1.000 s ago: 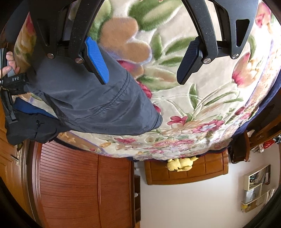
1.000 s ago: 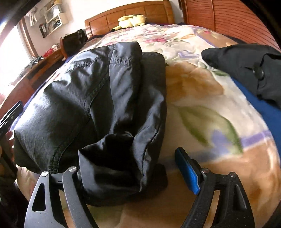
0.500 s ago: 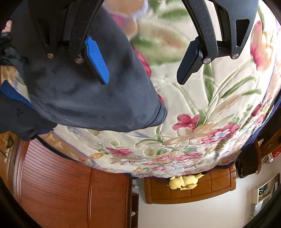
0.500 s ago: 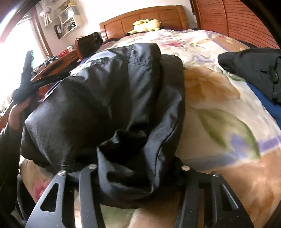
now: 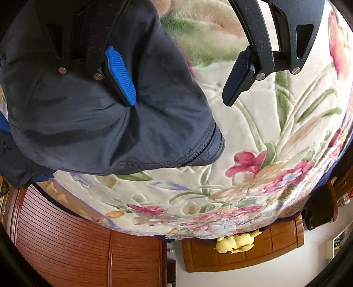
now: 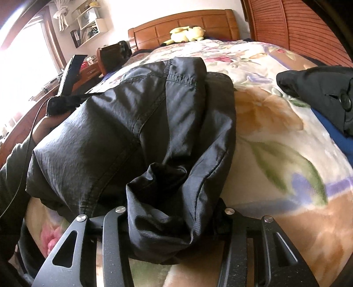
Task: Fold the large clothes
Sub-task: 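Grasp the folded navy jacket bundle with both grippers from opposite sides, then lift the bundle with both grippers and carry it toward the wooden door, then lower the bundle onto the dark clothes stack and open both grippers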
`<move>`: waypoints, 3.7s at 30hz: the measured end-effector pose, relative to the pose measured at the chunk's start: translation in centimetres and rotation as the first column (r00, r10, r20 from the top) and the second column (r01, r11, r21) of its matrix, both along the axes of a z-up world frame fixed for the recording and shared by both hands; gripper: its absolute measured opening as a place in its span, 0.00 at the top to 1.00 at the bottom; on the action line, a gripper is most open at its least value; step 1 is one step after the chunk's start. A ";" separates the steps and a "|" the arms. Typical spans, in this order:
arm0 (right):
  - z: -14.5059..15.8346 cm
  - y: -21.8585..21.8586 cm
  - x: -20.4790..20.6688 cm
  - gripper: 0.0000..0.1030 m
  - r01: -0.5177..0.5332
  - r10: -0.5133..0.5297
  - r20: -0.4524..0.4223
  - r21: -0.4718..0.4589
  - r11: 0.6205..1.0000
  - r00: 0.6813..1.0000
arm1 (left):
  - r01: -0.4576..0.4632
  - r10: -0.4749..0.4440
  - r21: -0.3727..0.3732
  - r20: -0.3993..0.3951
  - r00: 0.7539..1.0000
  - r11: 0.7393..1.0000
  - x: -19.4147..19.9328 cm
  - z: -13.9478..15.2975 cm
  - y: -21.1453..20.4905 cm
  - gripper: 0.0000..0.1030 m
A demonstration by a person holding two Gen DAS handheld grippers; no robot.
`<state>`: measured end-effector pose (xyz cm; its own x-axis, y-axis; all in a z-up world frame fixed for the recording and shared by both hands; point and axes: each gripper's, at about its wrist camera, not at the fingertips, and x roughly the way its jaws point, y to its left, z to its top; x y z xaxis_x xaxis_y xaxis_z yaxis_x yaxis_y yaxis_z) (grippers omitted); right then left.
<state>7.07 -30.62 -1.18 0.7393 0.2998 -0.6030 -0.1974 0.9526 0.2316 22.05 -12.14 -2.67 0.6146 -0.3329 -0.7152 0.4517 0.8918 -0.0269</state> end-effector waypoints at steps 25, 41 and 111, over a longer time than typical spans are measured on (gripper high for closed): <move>2.6 1.4 -3.0 0.87 0.016 -0.010 0.153 -0.043 0.999 0.988 | 0.119 -0.119 0.004 0.078 0.990 0.993 -2.8 3.5 -0.5 0.96; 6.6 0.9 -5.4 0.91 0.053 -0.029 0.250 -0.091 0.994 0.968 | 0.120 -0.106 -0.045 0.241 0.965 0.992 -6.3 9.8 0.9 0.96; 7.6 -23.5 -22.5 0.22 0.576 -0.529 0.316 -0.074 0.814 0.788 | 0.450 -0.384 -0.122 0.358 0.851 0.884 -20.4 14.1 -19.7 0.18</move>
<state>-15.42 -54.14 6.42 0.8865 -0.2921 -0.3588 0.3430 0.9354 0.0860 1.66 -31.88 11.41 0.5661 -0.7203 -0.4008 0.7934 0.6081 0.0278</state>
